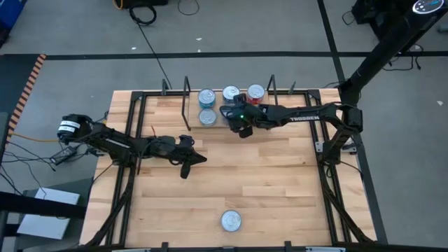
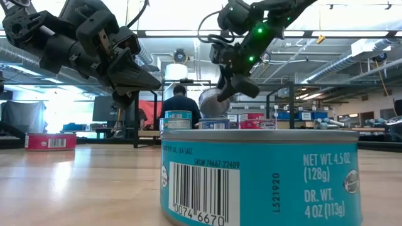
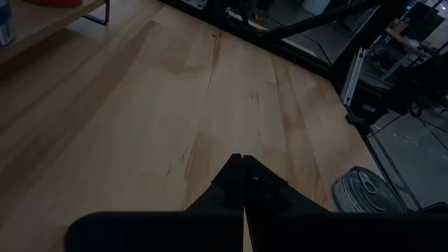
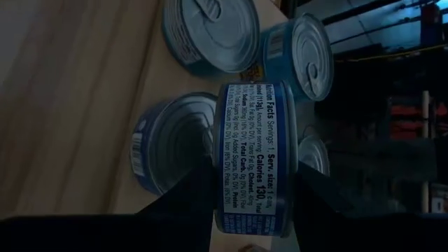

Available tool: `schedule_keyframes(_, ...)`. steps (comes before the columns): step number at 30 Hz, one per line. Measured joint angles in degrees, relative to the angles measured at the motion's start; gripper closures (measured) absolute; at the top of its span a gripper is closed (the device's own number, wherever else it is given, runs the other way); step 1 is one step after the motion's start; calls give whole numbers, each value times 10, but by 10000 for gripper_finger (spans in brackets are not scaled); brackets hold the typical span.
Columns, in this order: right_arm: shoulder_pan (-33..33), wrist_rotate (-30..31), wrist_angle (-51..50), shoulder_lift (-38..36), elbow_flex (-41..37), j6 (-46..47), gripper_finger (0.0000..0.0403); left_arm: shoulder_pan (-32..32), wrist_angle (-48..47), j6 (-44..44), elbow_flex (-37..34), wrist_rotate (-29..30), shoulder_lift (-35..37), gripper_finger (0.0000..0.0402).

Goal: Stack canned seafood by type on shelf
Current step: Stack the middle right blue tuna can on the top of the other blue tuna can on the shelf

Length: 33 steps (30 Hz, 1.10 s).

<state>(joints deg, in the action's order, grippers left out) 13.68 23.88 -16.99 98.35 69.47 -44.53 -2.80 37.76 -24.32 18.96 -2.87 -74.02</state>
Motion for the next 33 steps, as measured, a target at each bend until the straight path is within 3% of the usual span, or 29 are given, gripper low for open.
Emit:
schedule_keyframes(12, 22, -52, 21, 0, -21, -18, 254, 0, -1, 0, 0, 0, 0, 400)
schedule_keyframes(18, 22, -95, 15, 0, -21, 1, 162, 0, -1, 0, 0, -1, 0, 400)
schedule_keyframes(22, 26, -115, 17, 0, -21, 17, 130, 0, -1, -1, 0, -1, 0, 400)
schedule_keyframes(33, 38, -116, 10, 0, -9, 69, 160, 0, -1, -3, 0, -3, 0, 400)
